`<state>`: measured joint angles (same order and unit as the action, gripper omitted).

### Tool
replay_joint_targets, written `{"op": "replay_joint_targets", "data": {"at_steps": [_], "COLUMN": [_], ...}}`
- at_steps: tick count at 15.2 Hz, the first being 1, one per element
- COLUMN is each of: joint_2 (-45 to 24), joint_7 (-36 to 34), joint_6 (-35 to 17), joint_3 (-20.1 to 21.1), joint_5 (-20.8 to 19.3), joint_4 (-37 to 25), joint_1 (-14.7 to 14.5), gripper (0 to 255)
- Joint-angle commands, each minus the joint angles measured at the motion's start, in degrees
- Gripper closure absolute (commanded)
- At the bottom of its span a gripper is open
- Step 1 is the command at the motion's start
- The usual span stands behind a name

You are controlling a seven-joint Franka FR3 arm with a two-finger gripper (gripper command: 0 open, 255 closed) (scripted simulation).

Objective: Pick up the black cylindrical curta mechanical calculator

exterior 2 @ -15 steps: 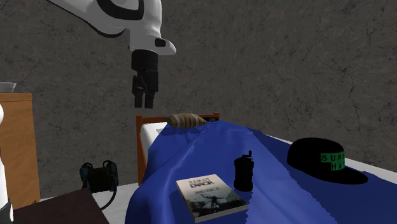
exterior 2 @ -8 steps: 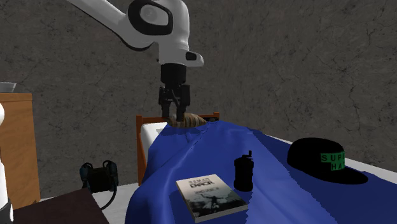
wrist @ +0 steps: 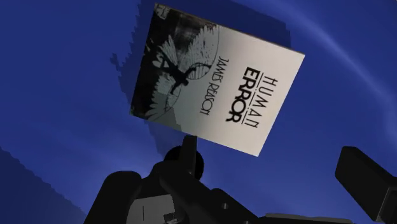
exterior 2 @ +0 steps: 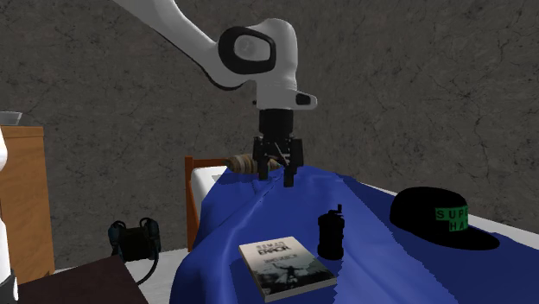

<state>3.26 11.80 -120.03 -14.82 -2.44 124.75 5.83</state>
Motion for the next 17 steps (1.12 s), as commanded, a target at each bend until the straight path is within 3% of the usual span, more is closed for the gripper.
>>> {"op": "replay_joint_targets", "data": {"at_steps": [1, 10, 17], "joint_2": [-4.81, -23.61, -26.26], "joint_7": [2.15, 9.91, 10.55], "joint_6": [-1.13, -2.86, -7.29], "joint_3": [-0.78, -1.28, -0.79], "joint_5": [1.63, 8.99, 9.99], "joint_4": [-3.92, -21.50, -19.63], "joint_1": [0.49, 4.78, 5.11], "gripper": [0, 0, 0]}}
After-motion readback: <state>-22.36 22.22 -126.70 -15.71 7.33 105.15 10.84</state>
